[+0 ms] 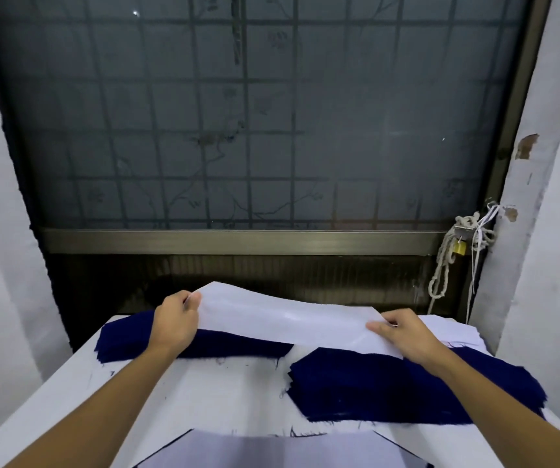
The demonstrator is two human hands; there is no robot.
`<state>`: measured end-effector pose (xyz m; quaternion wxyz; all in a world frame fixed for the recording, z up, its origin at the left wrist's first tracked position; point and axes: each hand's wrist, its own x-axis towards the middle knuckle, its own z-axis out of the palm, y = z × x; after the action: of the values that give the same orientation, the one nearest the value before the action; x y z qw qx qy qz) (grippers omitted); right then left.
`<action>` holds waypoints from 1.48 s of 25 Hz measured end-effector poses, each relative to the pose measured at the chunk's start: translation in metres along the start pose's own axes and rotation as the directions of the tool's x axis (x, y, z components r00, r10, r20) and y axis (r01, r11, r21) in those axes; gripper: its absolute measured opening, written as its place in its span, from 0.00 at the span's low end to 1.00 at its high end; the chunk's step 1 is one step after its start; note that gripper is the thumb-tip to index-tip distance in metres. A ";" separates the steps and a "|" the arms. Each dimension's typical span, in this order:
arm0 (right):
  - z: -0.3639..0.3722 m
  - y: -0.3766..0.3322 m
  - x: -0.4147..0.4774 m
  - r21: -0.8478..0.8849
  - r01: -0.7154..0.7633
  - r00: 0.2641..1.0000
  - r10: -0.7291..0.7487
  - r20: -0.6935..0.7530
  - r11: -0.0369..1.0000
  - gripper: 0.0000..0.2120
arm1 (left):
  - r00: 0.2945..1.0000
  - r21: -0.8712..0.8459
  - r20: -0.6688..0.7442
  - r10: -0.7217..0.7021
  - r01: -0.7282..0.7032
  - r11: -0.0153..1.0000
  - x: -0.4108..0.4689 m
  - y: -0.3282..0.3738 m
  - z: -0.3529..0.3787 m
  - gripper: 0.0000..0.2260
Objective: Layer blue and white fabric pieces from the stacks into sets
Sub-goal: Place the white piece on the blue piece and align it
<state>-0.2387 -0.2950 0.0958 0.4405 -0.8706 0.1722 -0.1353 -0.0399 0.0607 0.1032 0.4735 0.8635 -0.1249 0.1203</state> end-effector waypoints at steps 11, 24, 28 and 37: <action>0.027 0.013 -0.059 0.269 -0.046 0.997 0.063 -0.054 0.962 0.18 | 0.998 -0.061 -0.056 -0.030 0.027 0.998 -0.073 -0.065 -0.014 0.09; 0.063 0.086 -0.131 0.209 -0.025 0.998 0.036 -0.047 0.978 0.07 | 0.988 0.126 0.145 -0.045 0.027 0.992 -0.145 -0.126 -0.013 0.05; 0.078 0.099 -0.132 0.121 -0.028 0.976 0.053 -0.212 0.992 0.08 | 0.993 0.214 0.108 -0.051 0.027 0.976 -0.160 -0.137 -0.009 0.04; 0.085 0.104 -0.134 -0.177 -0.026 0.963 -0.023 -0.270 0.984 0.09 | 0.998 0.250 0.066 0.005 -0.022 0.968 -0.163 -0.143 -0.004 0.03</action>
<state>-0.3458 -0.2348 -0.0490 0.3327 -0.8799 0.2430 -0.2367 -0.1462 0.1554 -0.0601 0.3554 0.9191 -0.1299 0.1102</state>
